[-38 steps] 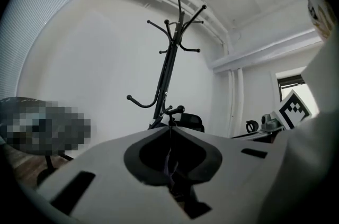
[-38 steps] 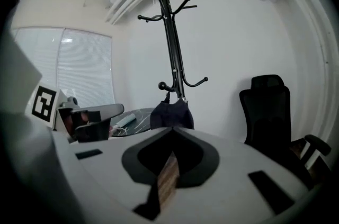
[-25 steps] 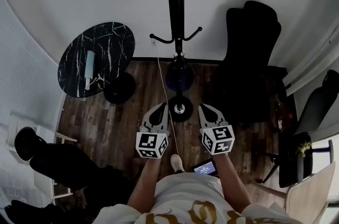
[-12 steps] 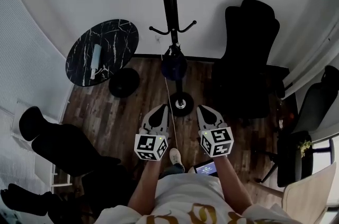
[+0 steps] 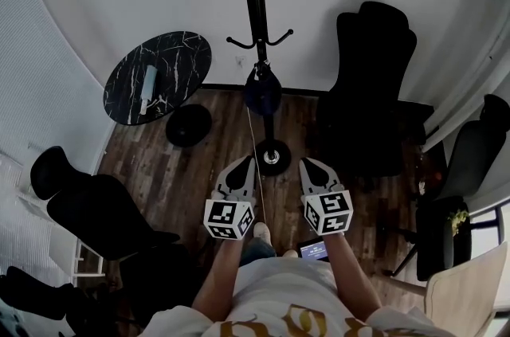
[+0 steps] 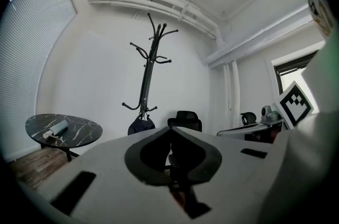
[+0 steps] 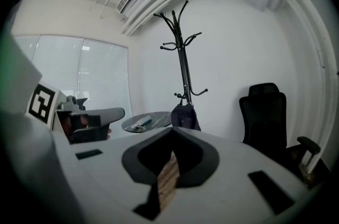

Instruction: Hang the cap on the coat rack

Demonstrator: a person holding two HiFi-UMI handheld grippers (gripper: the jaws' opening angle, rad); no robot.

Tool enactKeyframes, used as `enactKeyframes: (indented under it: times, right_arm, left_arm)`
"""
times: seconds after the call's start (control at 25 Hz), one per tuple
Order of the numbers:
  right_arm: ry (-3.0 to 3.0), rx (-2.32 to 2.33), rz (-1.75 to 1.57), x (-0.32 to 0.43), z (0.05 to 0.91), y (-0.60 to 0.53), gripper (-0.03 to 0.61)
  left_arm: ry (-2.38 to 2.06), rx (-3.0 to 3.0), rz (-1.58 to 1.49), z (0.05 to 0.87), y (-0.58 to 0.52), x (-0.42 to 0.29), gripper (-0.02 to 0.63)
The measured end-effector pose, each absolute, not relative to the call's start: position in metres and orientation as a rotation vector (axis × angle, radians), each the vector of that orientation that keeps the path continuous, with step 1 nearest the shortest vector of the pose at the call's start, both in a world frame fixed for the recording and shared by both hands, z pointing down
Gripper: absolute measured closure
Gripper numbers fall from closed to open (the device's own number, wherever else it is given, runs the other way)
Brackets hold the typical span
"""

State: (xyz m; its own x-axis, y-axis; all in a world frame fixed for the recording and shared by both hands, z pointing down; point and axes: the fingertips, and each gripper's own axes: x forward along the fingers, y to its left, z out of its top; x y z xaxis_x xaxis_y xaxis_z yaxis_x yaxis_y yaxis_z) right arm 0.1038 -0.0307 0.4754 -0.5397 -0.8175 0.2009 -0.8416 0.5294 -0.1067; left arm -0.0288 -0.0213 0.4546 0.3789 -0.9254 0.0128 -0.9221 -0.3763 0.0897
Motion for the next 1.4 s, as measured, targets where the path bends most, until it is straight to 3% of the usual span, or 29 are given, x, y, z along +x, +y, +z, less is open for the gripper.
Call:
enactKeyframes:
  times: [1.4]
  right_arm:
    - [-2.663, 1.347, 0.305, 0.087, 0.488, -0.026, 0.568]
  left_arm:
    - [-1.73, 2.465, -0.074, 0.466, -0.016, -0.044, 0.594]
